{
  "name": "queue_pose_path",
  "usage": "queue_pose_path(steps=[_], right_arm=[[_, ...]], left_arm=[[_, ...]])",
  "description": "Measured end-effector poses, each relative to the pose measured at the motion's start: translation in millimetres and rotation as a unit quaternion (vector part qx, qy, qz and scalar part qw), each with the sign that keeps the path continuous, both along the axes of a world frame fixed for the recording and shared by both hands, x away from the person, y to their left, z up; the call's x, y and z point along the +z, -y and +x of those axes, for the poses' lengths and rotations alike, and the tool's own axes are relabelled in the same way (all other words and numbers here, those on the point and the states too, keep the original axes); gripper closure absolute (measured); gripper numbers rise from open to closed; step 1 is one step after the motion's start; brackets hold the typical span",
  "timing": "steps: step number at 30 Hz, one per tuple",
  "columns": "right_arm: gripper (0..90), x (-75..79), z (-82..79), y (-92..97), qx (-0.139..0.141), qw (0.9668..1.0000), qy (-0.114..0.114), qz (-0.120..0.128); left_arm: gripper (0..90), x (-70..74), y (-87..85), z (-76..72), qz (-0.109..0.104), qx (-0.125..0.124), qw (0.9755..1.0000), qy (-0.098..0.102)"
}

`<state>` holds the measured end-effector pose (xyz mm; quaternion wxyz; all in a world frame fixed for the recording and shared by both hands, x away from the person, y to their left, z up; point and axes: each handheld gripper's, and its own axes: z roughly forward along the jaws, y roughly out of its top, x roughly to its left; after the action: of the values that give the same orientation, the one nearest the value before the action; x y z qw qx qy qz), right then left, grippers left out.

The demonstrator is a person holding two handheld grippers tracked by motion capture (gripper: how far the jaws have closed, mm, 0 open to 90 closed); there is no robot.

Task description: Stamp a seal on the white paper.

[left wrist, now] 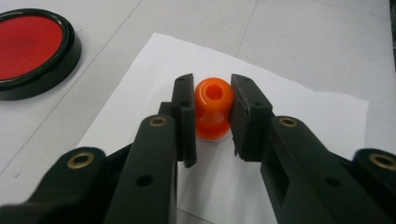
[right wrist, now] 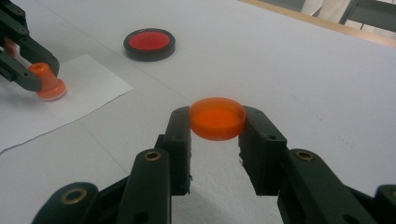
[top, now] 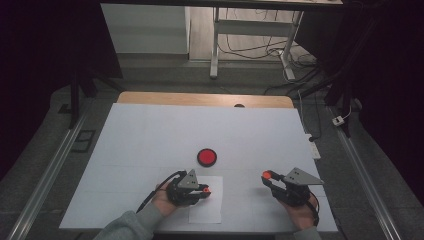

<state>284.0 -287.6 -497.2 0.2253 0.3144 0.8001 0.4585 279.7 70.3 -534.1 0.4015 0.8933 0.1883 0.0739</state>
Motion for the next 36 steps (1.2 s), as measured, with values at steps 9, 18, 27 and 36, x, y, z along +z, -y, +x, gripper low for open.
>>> queue_pose_path(steps=[9,18,27,36], right_arm=[[64.5,0.5,-0.2,0.2,-0.001,1.0000,0.001,0.000],[64.5,1.2,1.0,1.9,0.000,0.9999,-0.003,0.014],[64.5,1.0,0.8,1.5,0.001,0.9999,-0.004,0.014],[64.5,0.9,0.9,2.0,0.000,0.9999,-0.004,0.013]], left_arm=[[72.3,-1.3,-1.0,-0.3,-0.007,0.002,1.0000,-0.002],[72.0,8.2,-6.1,1.3,-0.048,0.003,0.9989,0.001],[72.0,29.4,-22.6,6.1,-0.123,0.031,0.9919,-0.001],[71.9,29.7,-23.6,7.1,-0.124,0.029,0.9917,-0.017]])
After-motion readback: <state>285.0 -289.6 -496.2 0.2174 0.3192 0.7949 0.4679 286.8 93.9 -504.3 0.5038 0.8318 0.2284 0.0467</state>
